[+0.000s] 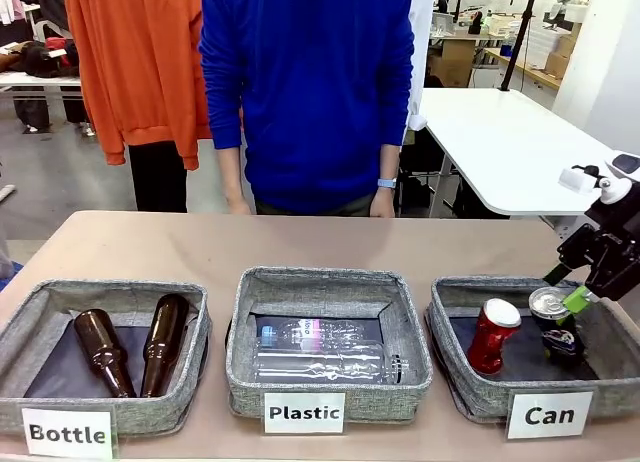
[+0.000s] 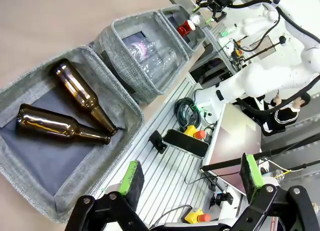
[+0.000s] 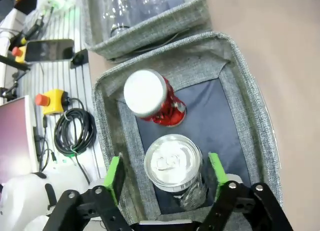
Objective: Sort the can waste into the basket.
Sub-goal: Pick up the can waste from the table and place it in the right Fabric basket.
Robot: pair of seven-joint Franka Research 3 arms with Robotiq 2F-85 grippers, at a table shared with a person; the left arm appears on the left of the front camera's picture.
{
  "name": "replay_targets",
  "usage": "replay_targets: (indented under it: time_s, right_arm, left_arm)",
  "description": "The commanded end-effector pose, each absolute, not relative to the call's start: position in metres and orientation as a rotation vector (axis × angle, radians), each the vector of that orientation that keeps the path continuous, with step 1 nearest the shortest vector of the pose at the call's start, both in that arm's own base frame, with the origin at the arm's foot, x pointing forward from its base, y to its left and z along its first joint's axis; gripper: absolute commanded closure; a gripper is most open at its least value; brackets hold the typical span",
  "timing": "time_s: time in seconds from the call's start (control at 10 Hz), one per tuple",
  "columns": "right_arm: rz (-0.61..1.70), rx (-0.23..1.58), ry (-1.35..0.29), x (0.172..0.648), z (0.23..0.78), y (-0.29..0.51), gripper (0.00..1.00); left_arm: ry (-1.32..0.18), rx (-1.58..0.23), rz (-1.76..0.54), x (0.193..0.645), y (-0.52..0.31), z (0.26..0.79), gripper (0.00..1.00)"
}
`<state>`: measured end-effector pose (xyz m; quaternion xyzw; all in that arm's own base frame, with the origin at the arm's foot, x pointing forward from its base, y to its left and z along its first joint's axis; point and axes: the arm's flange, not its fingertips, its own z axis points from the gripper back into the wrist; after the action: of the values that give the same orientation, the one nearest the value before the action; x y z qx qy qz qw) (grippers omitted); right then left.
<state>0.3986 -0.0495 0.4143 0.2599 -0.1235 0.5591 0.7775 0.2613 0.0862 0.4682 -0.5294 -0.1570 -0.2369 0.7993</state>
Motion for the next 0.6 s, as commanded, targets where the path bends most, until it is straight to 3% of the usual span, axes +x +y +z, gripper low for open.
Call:
replay_targets:
  time_s: [0.0,0.3,0.5]
  right_arm:
    - [1.192,0.561,-0.273,0.406,0.417,-0.049,0.00]
    - [1.067,0.721,-0.383,0.410,0.424,-0.053,0.00]
    - [0.592,1.027,-0.656,0.425,0.446,-0.058,0.00]
  left_arm:
    - [-0.341,-1.145,-0.514,0.259,0.087,0.470,0.00]
    - [-0.341,-1.145,-0.514,0.259,0.087,0.470,0.00]
    - [-0.341,-1.145,-0.514,0.259,0.087,0.470,0.00]
